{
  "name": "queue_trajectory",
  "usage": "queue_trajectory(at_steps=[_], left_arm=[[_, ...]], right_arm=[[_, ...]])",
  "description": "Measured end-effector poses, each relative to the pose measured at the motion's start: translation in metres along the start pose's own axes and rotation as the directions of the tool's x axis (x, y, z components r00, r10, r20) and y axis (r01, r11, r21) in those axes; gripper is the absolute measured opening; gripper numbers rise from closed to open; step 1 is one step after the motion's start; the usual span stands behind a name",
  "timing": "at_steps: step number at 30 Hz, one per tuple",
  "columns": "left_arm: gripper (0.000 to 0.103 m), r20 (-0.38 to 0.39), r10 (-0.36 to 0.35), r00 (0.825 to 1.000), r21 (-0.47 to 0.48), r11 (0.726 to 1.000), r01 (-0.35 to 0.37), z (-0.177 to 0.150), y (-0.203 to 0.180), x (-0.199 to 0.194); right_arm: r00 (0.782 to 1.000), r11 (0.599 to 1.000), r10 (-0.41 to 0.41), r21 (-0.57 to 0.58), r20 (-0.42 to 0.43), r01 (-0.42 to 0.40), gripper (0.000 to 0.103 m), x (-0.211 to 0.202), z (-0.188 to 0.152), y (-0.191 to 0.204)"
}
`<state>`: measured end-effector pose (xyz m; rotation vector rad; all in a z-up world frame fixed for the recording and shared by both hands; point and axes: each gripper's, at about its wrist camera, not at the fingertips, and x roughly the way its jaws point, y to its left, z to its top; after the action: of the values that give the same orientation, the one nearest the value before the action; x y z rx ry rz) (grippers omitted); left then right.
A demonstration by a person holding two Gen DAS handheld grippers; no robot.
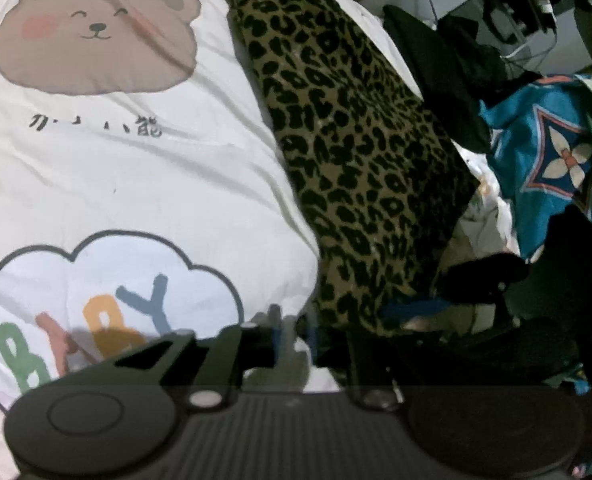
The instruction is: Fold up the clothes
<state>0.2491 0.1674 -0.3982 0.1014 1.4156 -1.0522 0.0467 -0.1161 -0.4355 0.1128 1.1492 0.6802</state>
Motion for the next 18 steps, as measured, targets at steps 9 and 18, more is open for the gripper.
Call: queue_trajectory(at_steps=[9, 18], left_arm=[[0.035, -0.039, -0.056, 0.998, 0.02, 0.998, 0.057, 0.006, -0.007, 0.029], [0.013, -0.074, -0.094, 0.993, -0.059, 0.994, 0.09, 0.0, 0.003, 0.039]], right_arm=[[0.998, 0.997, 0.056, -0.042, -0.022, -0.057, 0.021, 0.011, 0.004, 0.012], [0.997, 0.995, -0.013, 0.102, 0.077, 0.005, 0.024, -0.026, 0.011, -0.026]])
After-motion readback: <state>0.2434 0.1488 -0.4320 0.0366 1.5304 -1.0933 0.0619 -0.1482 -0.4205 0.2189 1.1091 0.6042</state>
